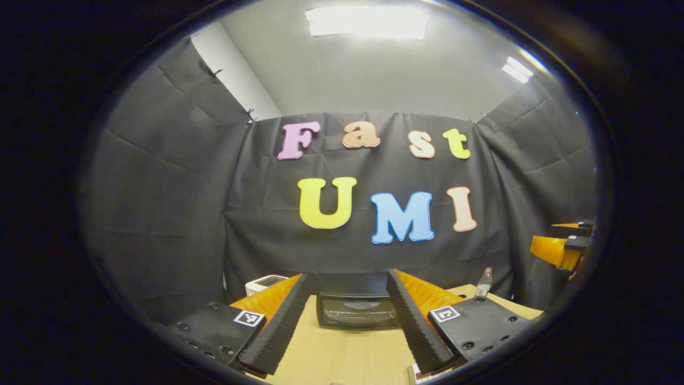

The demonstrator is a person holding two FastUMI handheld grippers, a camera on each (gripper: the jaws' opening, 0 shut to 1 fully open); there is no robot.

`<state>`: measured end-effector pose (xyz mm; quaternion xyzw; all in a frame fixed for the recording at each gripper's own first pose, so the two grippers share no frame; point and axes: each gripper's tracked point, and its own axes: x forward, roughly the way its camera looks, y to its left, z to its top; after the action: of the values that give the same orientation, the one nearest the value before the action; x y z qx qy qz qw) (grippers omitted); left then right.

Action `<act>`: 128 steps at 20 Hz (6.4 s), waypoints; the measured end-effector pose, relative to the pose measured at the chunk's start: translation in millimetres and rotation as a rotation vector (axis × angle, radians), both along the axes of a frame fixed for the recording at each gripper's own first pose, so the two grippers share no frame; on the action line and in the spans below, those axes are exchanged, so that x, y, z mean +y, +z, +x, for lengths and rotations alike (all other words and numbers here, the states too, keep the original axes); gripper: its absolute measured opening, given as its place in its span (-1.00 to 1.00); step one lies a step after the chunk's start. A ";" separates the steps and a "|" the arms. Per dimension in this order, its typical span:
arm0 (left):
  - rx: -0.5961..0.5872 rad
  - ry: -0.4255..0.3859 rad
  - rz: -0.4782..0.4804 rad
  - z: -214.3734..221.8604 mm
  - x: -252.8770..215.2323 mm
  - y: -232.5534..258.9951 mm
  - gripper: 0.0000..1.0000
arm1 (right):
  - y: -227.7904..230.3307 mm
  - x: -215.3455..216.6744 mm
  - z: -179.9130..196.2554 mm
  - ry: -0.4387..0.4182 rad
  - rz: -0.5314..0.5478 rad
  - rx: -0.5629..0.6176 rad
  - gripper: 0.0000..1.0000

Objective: Open the electric oven with the left hand, put the food in, and close the electric oven.

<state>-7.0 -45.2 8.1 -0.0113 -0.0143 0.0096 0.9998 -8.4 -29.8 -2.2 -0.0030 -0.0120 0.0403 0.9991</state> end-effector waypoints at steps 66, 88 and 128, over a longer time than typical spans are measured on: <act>0.341 -0.194 0.026 252.7 -47.7 -290.4 1.00 | -20.5 -27.1 4.5 -0.387 -0.055 0.106 0.91; 0.564 -0.159 0.056 155.4 -44.6 -382.2 1.00 | -45.0 -27.0 -4.6 -0.219 -0.038 0.186 0.91; 0.080 -0.012 0.002 25.0 26.2 -62.9 1.00 | -313.4 90.4 -8.1 0.221 0.764 1.150 0.72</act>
<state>18.0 -19.0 -54.9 -0.0101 0.0256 0.0038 0.9996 -16.5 60.6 -315.6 0.3715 0.5051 0.1298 0.7681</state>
